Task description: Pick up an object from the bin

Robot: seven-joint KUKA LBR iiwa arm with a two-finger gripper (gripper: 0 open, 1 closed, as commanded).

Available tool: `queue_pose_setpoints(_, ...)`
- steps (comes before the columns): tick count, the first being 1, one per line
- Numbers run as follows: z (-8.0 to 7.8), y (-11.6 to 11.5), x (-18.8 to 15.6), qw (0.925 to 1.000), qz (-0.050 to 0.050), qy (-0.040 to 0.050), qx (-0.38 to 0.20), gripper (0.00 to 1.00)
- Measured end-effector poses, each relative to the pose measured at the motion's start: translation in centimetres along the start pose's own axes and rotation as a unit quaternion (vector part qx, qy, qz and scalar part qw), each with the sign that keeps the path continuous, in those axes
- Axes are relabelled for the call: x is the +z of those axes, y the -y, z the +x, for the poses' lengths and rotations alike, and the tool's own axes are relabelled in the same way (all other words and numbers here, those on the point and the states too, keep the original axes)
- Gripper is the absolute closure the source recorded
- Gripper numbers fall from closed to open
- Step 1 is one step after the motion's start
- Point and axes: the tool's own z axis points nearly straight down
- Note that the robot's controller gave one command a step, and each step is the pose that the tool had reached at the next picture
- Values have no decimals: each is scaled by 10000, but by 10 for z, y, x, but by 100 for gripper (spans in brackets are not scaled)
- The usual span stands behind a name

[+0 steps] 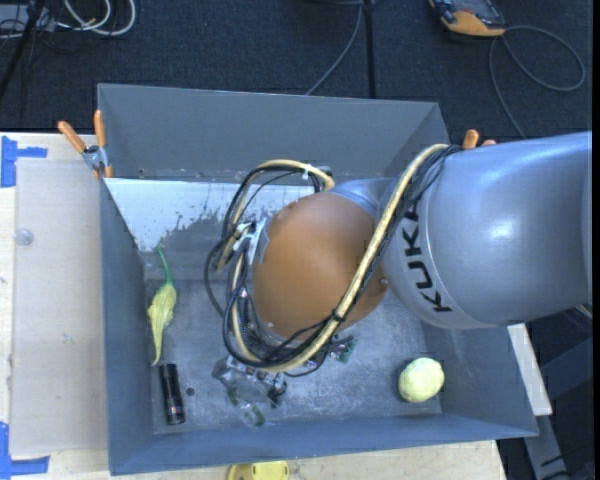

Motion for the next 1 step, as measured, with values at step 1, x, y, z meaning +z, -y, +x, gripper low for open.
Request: queue_pose_setpoints(1, -1, 1, -9, 10000, 16, 15, 8, 100)
